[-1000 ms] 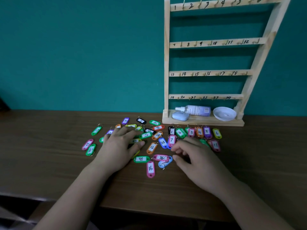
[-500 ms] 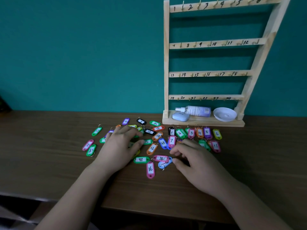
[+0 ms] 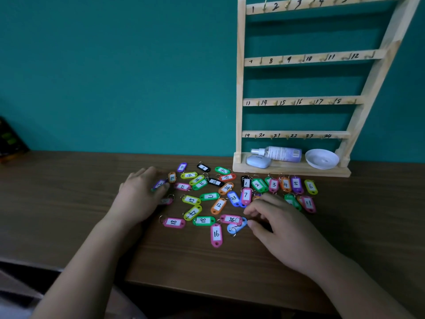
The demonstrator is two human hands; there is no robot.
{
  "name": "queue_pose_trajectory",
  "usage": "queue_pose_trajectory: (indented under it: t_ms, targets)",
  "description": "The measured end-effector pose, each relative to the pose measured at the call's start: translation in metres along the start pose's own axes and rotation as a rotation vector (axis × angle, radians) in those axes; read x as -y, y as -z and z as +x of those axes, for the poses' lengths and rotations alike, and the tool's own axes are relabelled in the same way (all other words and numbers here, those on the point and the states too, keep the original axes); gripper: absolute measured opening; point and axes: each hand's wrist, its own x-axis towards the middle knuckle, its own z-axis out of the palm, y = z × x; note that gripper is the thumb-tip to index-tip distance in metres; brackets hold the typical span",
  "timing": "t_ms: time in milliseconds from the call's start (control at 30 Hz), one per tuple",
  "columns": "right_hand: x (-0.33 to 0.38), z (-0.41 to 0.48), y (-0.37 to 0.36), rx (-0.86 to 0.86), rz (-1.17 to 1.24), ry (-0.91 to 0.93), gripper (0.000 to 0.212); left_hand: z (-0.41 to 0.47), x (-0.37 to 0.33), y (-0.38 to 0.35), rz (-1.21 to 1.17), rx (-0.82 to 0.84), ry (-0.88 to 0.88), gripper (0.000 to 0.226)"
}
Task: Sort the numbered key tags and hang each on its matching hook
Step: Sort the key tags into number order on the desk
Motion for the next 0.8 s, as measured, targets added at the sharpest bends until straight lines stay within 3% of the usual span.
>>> queue_pose_trajectory:
  t_ms: [133, 300, 500, 633, 800]
  targets:
    - [-0.001, -0.001, 0.001, -0.002, 0.002, -0.005, 0.017, 0.003, 0.022, 0.01, 0.011, -0.02, 0.068, 0.033]
    - [-0.001, -0.001, -0.001, 0.007, -0.012, 0.001, 0.017, 0.0, 0.036, 0.016, -0.088, -0.003, 0.108, 0.063]
    - [0.001, 0.0, 0.0, 0.015, -0.011, -0.003, 0.016, -0.003, 0.039, 0.012, -0.073, 0.078, 0.156, 0.078]
    - [0.001, 0.001, 0.001, 0.021, -0.021, -0.002, 0.014, -0.002, 0.041, 0.015, -0.195, 0.111, 0.2, 0.067]
    - [0.001, 0.001, 0.0, 0.023, -0.017, -0.004, 0.013, -0.003, 0.046, 0.027, -0.447, -0.053, 0.339, 0.065]
